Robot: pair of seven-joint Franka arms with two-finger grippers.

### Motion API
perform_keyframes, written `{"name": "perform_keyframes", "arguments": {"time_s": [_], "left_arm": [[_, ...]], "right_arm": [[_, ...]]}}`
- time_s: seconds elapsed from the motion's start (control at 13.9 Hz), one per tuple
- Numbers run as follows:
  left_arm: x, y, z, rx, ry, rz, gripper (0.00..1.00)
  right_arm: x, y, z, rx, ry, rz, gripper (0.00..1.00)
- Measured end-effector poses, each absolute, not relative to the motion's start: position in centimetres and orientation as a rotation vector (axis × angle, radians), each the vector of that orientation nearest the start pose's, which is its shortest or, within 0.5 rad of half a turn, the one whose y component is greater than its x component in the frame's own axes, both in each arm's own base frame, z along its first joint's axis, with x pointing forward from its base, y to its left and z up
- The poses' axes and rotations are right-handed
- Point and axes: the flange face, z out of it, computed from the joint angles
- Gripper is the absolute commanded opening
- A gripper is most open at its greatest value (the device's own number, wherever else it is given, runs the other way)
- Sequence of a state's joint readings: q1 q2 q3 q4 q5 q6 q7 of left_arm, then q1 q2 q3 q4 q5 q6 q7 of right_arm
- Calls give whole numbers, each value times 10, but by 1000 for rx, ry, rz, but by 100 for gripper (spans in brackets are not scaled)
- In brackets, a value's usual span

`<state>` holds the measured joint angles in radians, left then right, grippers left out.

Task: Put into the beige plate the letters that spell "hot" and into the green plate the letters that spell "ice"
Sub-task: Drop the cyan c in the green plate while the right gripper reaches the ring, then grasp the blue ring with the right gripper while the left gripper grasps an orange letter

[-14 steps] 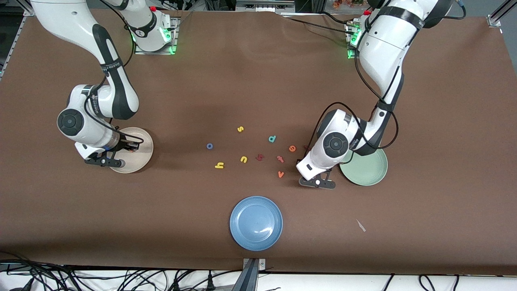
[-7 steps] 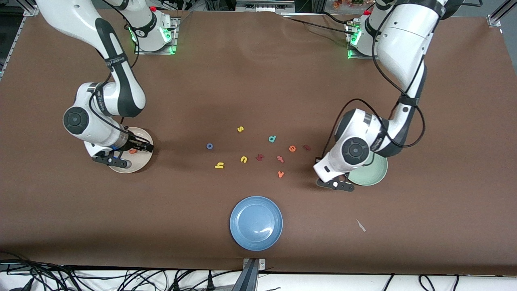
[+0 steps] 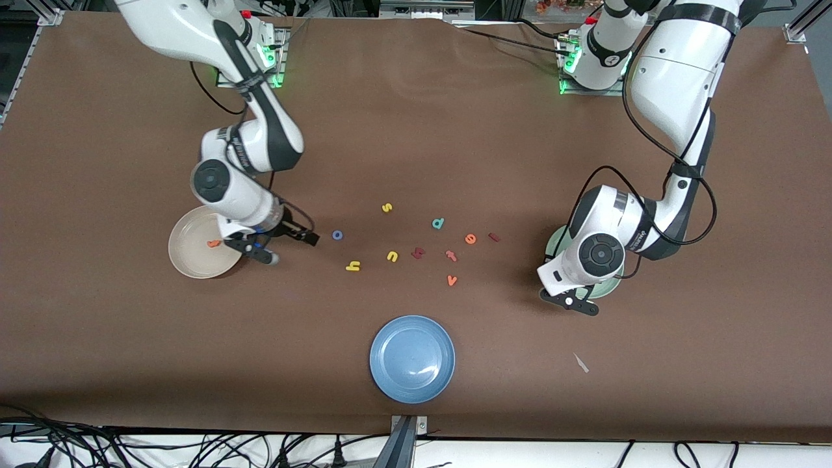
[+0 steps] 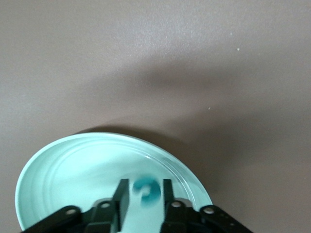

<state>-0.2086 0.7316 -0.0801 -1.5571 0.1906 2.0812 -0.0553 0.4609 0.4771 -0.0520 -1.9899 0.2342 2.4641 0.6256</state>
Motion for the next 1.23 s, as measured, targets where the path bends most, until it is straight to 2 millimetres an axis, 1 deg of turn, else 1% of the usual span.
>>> {"name": "perform_keyframes", "arguments": {"time_s": [0.07, 0.22, 0.36, 0.51, 0.58, 0.72, 0.87, 1.01, 1.08, 1.15, 1.23], "left_arm": [[656, -183, 201, -2955, 500, 278, 100], [648, -197, 204, -2954, 509, 316, 100], [636, -224, 214, -2969, 434, 354, 100], [620, -263, 226, -2995, 244, 360, 100], [611, -283, 229, -3006, 128, 354, 100], [595, -318, 230, -3004, -77, 338, 100], [580, -349, 229, -2996, -239, 298, 99], [570, -371, 223, -3000, -339, 260, 78], [569, -376, 220, -3006, -382, 244, 70], [570, -378, 216, -3015, -430, 230, 68], [572, -378, 213, -3026, -495, 228, 64]], "right_arm": [[554, 255, 212, -2985, 577, 101, 100], [547, 268, 205, -2993, 569, 110, 100], [541, 277, 203, -3000, 560, 116, 100], [536, 285, 196, -3026, 515, 113, 100], [534, 287, 192, -3043, 489, 107, 100], [534, 290, 184, -3067, 453, 98, 100], [539, 295, 182, -3077, 426, 78, 100], [544, 301, 182, -3076, 411, 62, 100], [545, 304, 181, -3077, 405, 61, 100], [545, 306, 178, -3079, 401, 62, 99], [544, 308, 175, -3082, 396, 66, 90]]}}
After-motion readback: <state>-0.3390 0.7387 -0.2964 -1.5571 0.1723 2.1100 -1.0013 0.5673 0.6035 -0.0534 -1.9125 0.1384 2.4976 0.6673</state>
